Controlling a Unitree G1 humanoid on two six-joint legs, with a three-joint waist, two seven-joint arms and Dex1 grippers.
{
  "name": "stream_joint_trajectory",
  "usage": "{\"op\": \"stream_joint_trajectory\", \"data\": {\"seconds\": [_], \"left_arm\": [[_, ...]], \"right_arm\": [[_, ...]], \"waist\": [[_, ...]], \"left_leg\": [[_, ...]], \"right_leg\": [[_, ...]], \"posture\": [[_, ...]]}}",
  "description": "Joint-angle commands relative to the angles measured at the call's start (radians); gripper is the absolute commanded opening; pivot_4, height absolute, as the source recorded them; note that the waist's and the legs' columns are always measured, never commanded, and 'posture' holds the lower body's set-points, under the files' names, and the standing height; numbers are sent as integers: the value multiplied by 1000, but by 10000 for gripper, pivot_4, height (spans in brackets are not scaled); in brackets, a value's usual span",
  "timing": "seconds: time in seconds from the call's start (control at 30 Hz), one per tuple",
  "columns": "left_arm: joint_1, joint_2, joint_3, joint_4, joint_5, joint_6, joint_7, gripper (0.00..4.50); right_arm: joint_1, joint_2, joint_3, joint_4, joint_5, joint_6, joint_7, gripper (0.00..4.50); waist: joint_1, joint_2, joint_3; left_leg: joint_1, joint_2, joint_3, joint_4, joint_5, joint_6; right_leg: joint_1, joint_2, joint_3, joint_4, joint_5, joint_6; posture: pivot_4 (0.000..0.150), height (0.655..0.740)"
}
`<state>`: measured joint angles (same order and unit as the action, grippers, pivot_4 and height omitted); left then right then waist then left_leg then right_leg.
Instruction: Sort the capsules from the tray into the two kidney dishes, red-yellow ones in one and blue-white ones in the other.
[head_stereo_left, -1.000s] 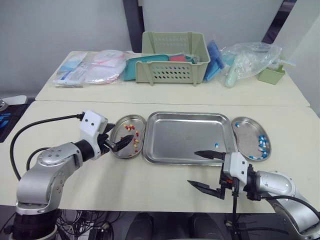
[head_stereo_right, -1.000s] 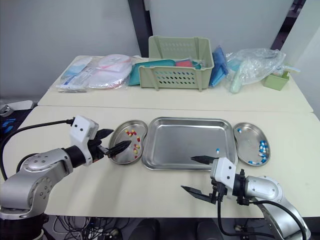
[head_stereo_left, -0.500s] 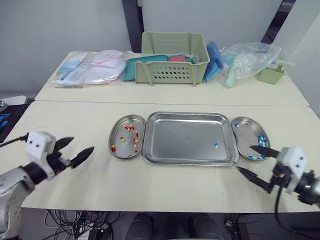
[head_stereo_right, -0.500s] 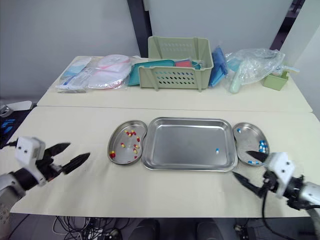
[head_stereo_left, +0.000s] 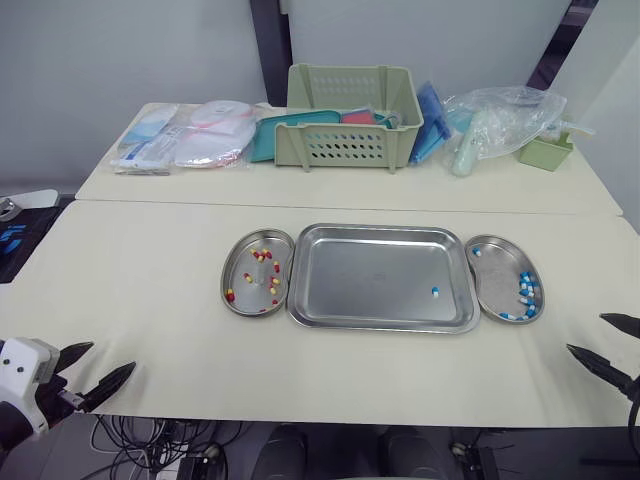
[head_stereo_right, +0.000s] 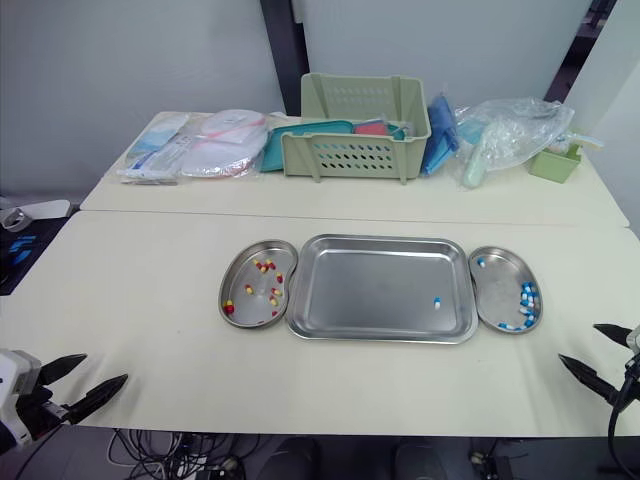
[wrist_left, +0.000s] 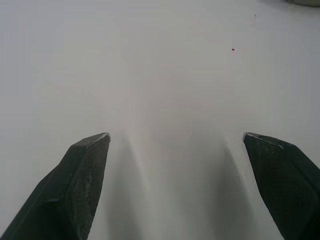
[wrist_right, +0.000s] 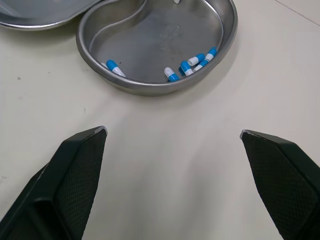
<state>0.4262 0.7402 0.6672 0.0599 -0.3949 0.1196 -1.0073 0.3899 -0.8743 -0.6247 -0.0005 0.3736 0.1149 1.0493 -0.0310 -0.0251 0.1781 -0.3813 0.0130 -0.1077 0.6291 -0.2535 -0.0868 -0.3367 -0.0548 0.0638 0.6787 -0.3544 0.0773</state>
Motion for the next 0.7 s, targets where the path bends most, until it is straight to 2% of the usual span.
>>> {"op": "stream_joint_trajectory", "data": {"seconds": [0.03,0.13,0.23,0.37,0.5,0.7], "left_arm": [[24,-3,-14,-101,-37,-26,-43,44170],[67,-4,-52,-227,-75,-9,-95,44170],[83,-11,-145,-439,-163,73,-99,44170],[8,-27,-286,-609,-222,151,-47,44170],[-64,-37,-374,-644,-226,178,-18,44170],[-90,-75,-480,-593,-175,124,-27,44170]], "right_arm": [[-7,-22,-12,17,-5,-23,23,45000],[-10,-26,-13,30,-9,-27,34,45000],[-2,-25,-21,33,-13,-27,42,45000],[30,-18,-32,11,-10,-10,50,45000],[55,-15,-44,-19,-2,5,50,45000],[131,-2,-90,-130,24,50,57,45000]], "waist": [[-1,0,0],[-1,0,0],[-1,1,0],[1,2,0],[-1,3,-1],[-4,6,-3]], "left_leg": [[0,0,0,0,0,0],[0,0,0,0,0,0],[0,0,1,0,0,0],[0,0,1,0,0,0],[0,0,1,0,0,0],[1,0,1,0,0,0]], "right_leg": [[0,0,0,0,0,0],[0,0,1,0,0,0],[0,0,1,0,0,0],[0,0,1,0,0,0],[1,0,1,0,0,0],[0,0,2,0,0,0]], "posture": [[1500,7400],[1500,7400],[1500,7400],[1500,7400],[1500,7400],[1500,7400]]}}
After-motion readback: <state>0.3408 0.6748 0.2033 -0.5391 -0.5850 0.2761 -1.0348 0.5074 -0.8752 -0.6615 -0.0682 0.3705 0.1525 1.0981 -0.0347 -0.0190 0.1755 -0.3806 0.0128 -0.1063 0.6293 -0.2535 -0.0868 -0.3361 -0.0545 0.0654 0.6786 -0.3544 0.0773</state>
